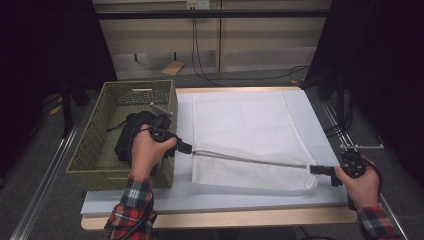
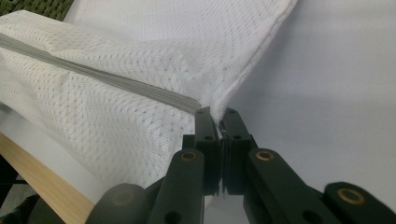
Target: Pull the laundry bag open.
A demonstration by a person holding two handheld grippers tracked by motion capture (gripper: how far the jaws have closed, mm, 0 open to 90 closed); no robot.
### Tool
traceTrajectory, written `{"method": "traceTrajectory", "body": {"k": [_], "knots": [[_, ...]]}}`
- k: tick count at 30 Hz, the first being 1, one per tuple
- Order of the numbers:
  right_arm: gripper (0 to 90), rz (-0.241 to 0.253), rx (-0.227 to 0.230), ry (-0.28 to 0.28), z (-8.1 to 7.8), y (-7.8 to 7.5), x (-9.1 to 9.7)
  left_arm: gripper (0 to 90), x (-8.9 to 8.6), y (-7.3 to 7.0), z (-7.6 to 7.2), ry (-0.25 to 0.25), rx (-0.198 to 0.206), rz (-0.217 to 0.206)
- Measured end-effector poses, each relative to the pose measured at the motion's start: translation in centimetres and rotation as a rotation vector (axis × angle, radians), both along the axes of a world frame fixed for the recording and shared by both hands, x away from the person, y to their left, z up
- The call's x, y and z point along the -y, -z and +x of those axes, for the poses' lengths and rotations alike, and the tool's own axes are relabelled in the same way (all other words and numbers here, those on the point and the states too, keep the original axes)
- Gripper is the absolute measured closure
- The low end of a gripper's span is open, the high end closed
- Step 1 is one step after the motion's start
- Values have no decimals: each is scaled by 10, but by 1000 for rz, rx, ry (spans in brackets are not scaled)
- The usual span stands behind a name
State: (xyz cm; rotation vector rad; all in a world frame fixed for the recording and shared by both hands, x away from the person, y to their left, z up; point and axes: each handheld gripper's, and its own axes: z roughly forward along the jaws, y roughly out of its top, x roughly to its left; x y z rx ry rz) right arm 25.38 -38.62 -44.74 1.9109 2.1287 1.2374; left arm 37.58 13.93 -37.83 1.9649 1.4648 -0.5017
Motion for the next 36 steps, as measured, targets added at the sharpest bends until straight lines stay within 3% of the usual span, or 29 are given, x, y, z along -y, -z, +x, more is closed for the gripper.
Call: {"method": "traceTrajectory", "body": {"k": [9, 21, 27, 36], "knots": [[842, -23, 4, -4, 1, -1, -4, 865, 4, 3, -2, 13, -10, 33], [677, -41, 60, 17, -1, -8, -7, 864, 8, 4, -5, 29, -21, 55], [631, -49, 58, 20, 0, -8, -11, 861, 11, 6, -6, 7, -4, 71], [588, -45, 50, 7, 2, -5, -15, 833, 14, 8, -6, 50, -19, 86]]}}
